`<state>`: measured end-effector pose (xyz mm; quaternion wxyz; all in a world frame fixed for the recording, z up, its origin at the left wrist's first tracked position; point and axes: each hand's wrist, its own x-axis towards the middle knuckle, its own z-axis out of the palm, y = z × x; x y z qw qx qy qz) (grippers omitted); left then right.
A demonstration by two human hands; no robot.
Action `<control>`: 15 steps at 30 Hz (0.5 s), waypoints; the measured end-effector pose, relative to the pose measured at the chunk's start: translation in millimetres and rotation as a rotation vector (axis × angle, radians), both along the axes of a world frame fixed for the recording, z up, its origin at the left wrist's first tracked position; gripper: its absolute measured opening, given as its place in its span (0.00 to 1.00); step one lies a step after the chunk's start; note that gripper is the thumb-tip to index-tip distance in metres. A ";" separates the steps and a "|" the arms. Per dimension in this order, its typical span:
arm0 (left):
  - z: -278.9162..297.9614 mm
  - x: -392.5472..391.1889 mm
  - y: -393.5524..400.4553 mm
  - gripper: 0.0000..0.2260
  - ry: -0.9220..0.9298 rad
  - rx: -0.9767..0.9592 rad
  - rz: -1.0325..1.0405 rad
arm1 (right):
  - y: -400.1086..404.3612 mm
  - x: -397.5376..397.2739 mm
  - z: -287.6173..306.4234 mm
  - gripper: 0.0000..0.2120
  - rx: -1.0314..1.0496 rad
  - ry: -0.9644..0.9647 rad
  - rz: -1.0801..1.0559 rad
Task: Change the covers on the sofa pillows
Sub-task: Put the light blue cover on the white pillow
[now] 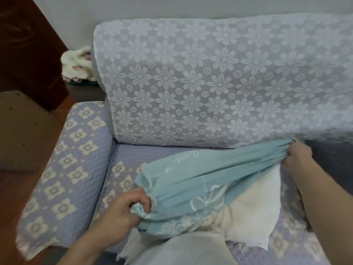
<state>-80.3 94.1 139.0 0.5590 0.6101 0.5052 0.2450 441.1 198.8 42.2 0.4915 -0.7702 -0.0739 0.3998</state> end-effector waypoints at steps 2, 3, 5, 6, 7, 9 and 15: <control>2.3 9.5 -3.5 0.19 -0.031 -0.030 0.020 | -4.6 -11.1 -6.6 0.09 -0.061 -0.007 0.099; 3.7 15.1 -5.3 0.21 -0.072 -0.065 0.026 | -6.6 -16.5 -15.1 0.08 -0.080 0.074 0.140; 7.0 22.9 -4.8 0.30 -0.164 -0.165 0.098 | -9.3 -39.6 -24.3 0.13 -0.109 0.285 0.232; 8.2 25.7 -4.0 0.32 -0.163 -0.198 0.162 | -13.4 -53.5 -24.1 0.16 -0.145 0.375 0.305; 9.6 26.5 -2.2 0.30 -0.128 -0.207 0.212 | -17.4 -65.1 -24.5 0.18 -0.195 0.439 0.386; 8.9 23.2 0.8 0.22 0.004 -0.199 0.178 | -26.0 -76.2 -27.9 0.21 -0.342 0.514 0.524; -3.2 20.1 -1.3 0.22 0.419 0.147 -0.254 | 0.3 -100.0 14.7 0.32 -0.275 0.625 0.885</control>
